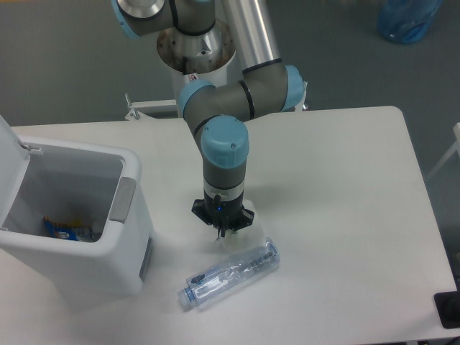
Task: Place the trash in the trash can
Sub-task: 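Close the gripper on the clear plastic bag, then lift the bag and carry it over the white trash bin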
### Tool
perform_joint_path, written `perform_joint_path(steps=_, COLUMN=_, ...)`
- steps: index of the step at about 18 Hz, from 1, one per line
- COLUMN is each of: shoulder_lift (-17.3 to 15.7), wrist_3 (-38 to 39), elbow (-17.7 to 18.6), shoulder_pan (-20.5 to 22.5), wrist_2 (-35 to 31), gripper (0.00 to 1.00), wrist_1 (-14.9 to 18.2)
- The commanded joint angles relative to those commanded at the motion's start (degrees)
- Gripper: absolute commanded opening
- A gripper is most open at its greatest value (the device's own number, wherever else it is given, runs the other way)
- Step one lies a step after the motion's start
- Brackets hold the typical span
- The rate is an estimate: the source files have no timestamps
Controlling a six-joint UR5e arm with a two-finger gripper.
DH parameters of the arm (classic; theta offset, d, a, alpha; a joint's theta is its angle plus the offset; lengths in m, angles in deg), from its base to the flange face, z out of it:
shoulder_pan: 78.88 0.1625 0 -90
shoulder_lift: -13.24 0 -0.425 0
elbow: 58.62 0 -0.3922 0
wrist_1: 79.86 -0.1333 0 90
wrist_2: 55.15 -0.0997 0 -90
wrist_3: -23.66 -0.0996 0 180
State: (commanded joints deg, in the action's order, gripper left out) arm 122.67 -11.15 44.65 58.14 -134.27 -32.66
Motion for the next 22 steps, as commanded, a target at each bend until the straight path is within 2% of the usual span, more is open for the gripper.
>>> perform_joint_path(steps=2, shoulder_lift=-1.6, wrist_3=1.7, elbow=-0.5, shoulder_pan=1.4, wrist_2=4.3, gripper=0.0, wrist_1=-0.1)
perform_joint_path(steps=5, shoulder_lift=-3.0, wrist_3=5.7, elbow=-3.5, shoulder_pan=2.8, wrist_2=10.8, gripper=0.0, wrist_1=-0.1)
perform_joint_path(steps=7, shoulder_lift=-3.6, wrist_3=9.6, elbow=-6.3, shoulder_pan=3.0, wrist_2=12.1, gripper=0.0, wrist_1=-0.2)
perform_joint_path(steps=12, shoulder_lift=-3.7, wrist_3=20.8, elbow=-16.2, shoulder_pan=3.0, wrist_2=18.1, gripper=0.0, wrist_1=-0.2)
perform_joint_path(steps=15, shoulder_lift=-5.0, wrist_3=26.4, elbow=-20.2, shoulder_pan=2.6, wrist_2=22.1, gripper=0.0, wrist_1=-0.1)
perform_joint_path(steps=19, shoulder_lift=-9.8, wrist_3=28.0, elbow=-19.9, shoulder_pan=1.8, wrist_2=24.6, gripper=0.0, wrist_1=-0.1)
perform_joint_path(steps=22, shoulder_lift=-12.0, wrist_3=28.6, elbow=-19.3, shoulder_pan=0.0, wrist_2=26.7, gripper=0.0, wrist_1=0.1)
